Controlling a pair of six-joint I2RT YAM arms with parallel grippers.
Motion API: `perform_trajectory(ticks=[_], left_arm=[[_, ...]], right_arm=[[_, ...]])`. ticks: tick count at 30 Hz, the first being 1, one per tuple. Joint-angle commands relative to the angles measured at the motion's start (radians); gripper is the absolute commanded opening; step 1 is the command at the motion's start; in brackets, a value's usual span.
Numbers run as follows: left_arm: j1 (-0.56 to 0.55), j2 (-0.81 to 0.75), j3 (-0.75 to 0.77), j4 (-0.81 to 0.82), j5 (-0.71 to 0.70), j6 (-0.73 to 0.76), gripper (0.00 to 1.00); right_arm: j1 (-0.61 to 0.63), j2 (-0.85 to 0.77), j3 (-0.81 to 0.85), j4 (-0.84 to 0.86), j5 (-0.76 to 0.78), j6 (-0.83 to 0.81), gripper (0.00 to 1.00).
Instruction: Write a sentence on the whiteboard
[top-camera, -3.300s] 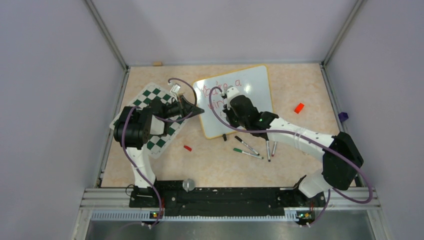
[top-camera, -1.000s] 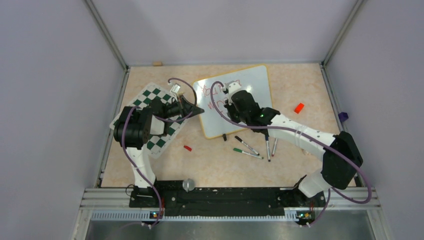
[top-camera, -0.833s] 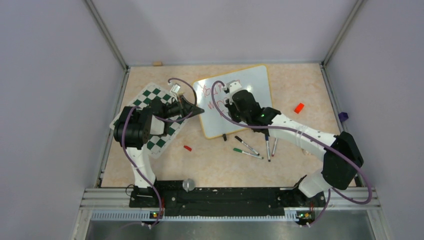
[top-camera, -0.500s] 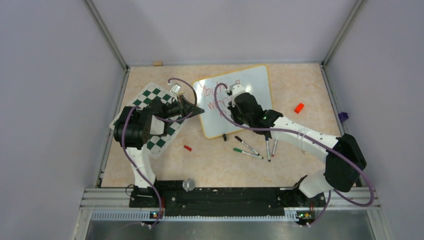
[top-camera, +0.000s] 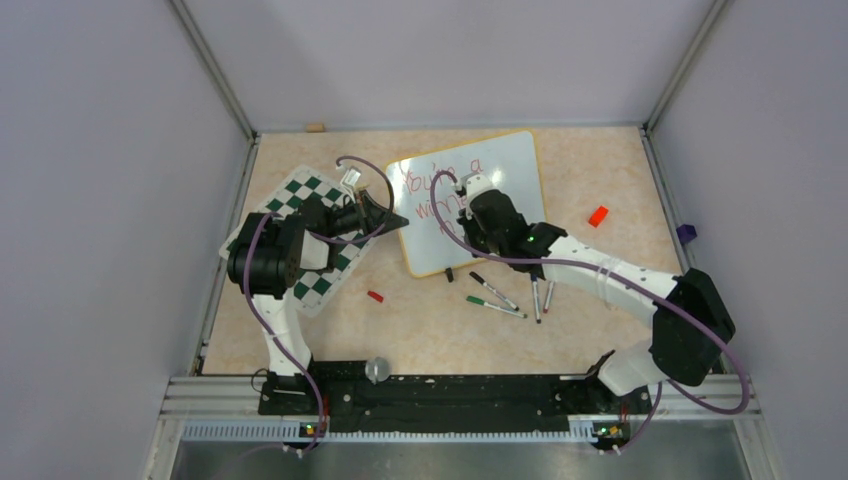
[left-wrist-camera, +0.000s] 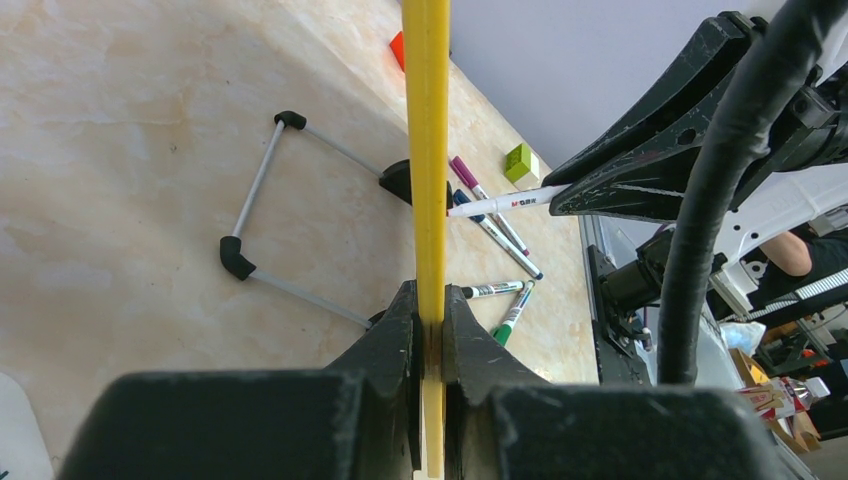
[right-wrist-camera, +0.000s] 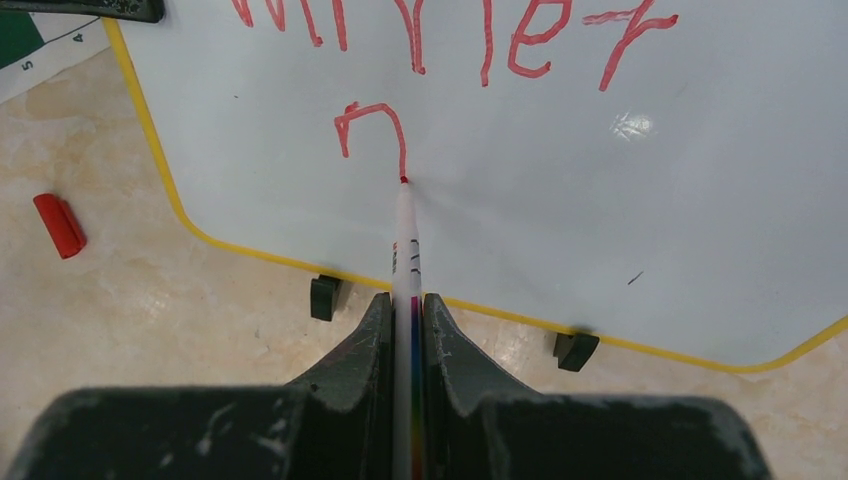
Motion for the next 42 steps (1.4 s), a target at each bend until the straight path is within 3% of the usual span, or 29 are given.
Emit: perform_trajectory(ticks=[1,11,42], left_arm=[[0.007,-0.030,0.020,0.074,-0.003,0.042,0.00],[0.007,-0.026,0.022,0.073,-0.004,0.042,0.00],[0.007,-0.026,0.020,0.079,-0.002,0.041,0.00]], right_arm=[[-0.013,-0.046,0.040,-0.018,0.011,0.011,0.00],[-0.015,-0.130,0.043,-0.035,-0.014,-0.007,0.00],[-0.040,0.001,0.113,-0.010,0.050,0.018,0.00]])
